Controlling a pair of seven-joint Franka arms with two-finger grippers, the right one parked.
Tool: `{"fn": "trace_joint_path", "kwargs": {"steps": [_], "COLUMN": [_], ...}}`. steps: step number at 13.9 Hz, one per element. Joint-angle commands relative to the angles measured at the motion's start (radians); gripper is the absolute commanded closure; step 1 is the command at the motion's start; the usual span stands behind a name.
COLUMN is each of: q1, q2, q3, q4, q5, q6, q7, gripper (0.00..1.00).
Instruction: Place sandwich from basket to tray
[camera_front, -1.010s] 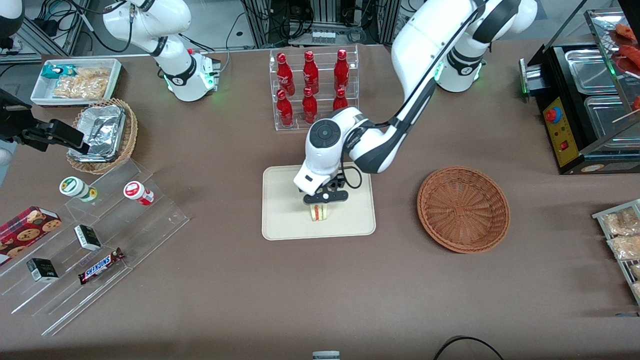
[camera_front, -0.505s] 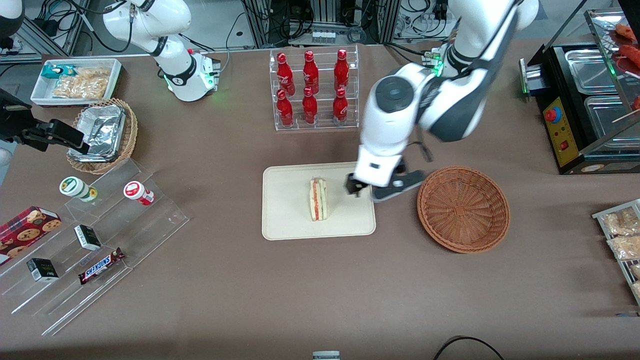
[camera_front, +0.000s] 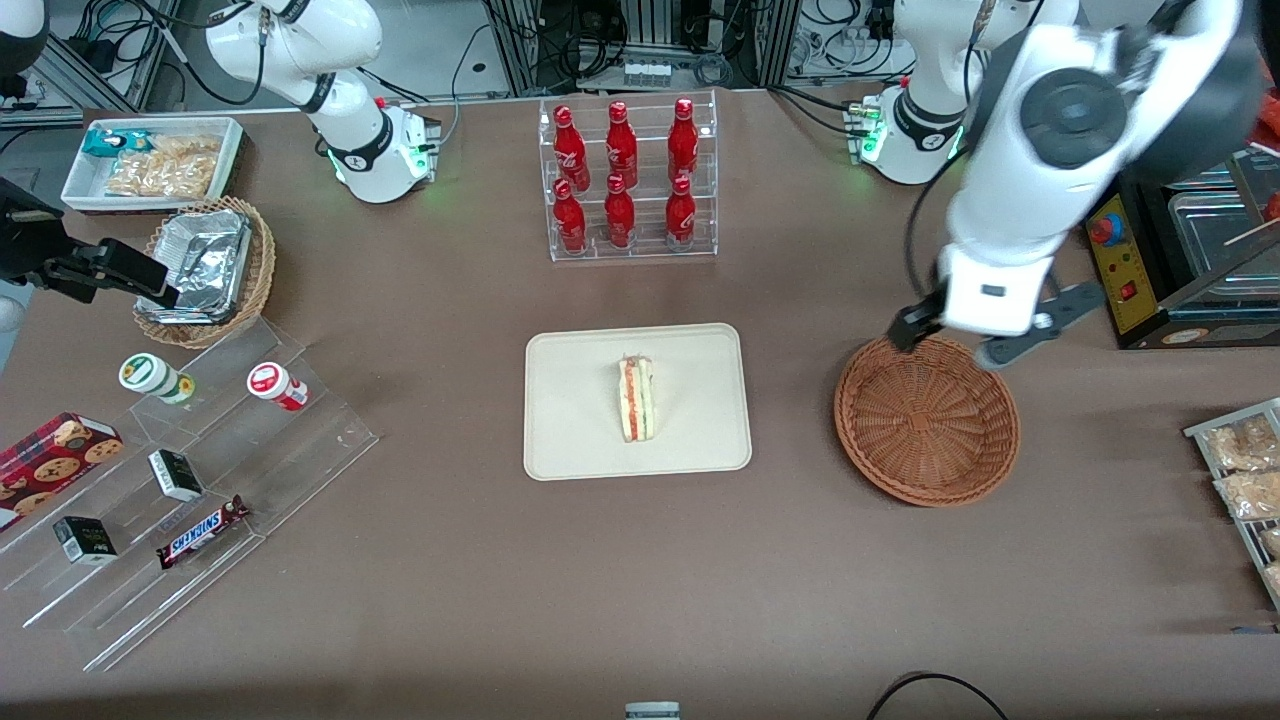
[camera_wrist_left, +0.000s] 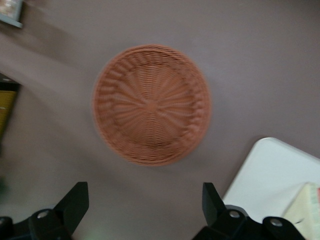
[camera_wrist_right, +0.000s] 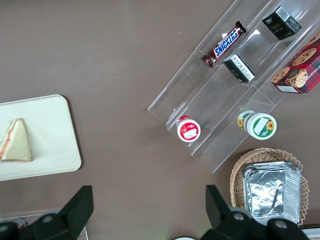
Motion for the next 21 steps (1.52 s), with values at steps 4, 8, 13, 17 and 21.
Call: {"fn": "trace_joint_path", "kwargs": {"steps": [4,8,13,17,21], "q1": [0.248,0.341,0.224,0.157,0.146], "q2": [-0.123,-0.107,-0.063,-0.031,-0.035], "q3": [-0.010,-0.012,-0.018,0.043,0.089], "q4": [-0.027,0.035,0.151,0.211,0.209], "q5": [-0.090,-0.168,-0.086,-0.078,-0.113], "q6": [-0.149,-0.174,-0.168,-0.180,-0.209], "q7": [0.496,0.720,0.721,0.694,0.703], "gripper": [0.00,0.00,0.00,0.00,0.00]}}
